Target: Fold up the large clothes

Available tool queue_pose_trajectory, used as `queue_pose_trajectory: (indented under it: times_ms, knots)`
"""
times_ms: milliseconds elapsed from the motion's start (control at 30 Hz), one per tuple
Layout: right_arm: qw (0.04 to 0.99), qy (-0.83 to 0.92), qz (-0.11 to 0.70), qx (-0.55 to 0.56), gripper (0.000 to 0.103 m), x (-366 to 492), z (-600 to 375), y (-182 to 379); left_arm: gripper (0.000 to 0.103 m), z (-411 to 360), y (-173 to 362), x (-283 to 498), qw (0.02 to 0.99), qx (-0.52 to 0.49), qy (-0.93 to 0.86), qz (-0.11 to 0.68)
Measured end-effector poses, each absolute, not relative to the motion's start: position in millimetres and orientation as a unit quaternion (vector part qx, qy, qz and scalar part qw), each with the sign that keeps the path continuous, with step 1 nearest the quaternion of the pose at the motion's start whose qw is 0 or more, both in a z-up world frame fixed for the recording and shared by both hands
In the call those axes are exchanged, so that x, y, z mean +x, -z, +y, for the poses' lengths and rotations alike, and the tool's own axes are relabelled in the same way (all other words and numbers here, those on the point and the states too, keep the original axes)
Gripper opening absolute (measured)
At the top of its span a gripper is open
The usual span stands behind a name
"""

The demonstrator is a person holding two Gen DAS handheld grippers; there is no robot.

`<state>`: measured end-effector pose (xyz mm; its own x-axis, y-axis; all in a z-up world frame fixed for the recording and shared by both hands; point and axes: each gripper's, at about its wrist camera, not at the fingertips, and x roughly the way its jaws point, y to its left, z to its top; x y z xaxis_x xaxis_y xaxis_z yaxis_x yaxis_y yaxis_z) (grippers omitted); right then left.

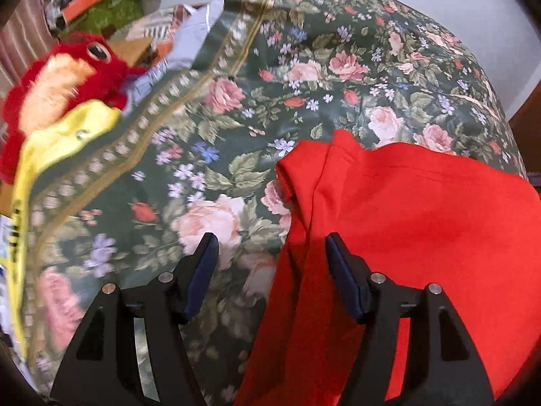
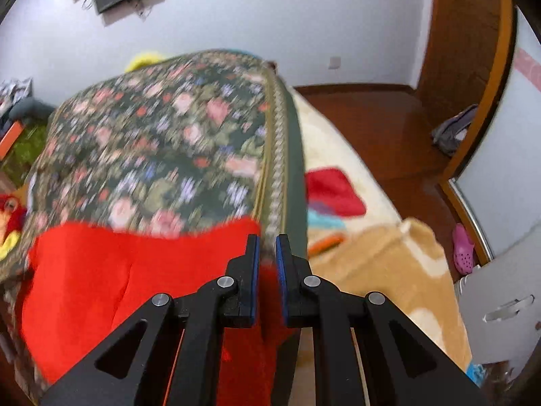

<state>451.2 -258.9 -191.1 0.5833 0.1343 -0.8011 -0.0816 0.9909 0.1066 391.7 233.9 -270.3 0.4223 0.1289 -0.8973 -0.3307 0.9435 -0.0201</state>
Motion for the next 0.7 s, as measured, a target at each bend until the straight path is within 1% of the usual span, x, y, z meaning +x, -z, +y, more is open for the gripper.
queue_pose_trajectory:
  times_ms: [33,67,133,200,233,300,333,400,433,533,700]
  knots:
    - [0.887,-0.073,0.455,0.027,0.009,444.9,-255.0,187.8,0.065,229.1,263.1,387.5,0.841,-0.082,-0.137,0.516]
    - [0.886,-0.085,0.456,0.023,0.012,438.0,-248.7,182.9,0.065,222.0,255.0,383.2,0.846,-0.067,-0.134,0.511]
    - [0.886,-0.112,0.450,0.013,0.022,424.8,-232.7,172.7,0.065,208.0,238.2,374.4,0.857,-0.044,-0.124,0.498]
    - [0.888,-0.141,0.438,0.004,0.045,412.3,-213.3,164.8,0.065,192.0,220.6,364.4,0.868,-0.033,-0.104,0.484]
    - [0.888,-0.154,0.432,-0.004,0.050,406.6,-202.4,161.3,0.065,182.6,211.7,359.2,0.874,-0.030,-0.091,0.476]
    - [0.887,-0.186,0.423,-0.022,0.066,394.3,-173.2,155.4,0.065,163.5,196.1,350.9,0.884,-0.026,-0.062,0.464]
    - [0.883,-0.200,0.423,-0.027,0.069,390.5,-161.0,155.2,0.065,150.8,188.2,345.7,0.888,-0.026,-0.041,0.457]
    - [0.873,-0.229,0.430,-0.033,0.081,384.7,-136.4,158.6,0.066,132.7,181.2,342.9,0.891,-0.028,-0.013,0.453]
    - [0.867,-0.241,0.435,-0.036,0.083,383.0,-126.0,161.3,0.066,123.6,178.9,340.5,0.892,-0.029,0.003,0.452]
    - [0.848,-0.259,0.459,-0.059,0.084,379.0,-99.8,178.1,0.067,95.0,182.9,336.2,0.887,-0.035,0.040,0.458]
    - [0.822,-0.246,0.497,-0.129,0.084,372.4,-88.0,216.3,0.067,71.4,212.7,336.1,0.866,-0.048,0.065,0.493]
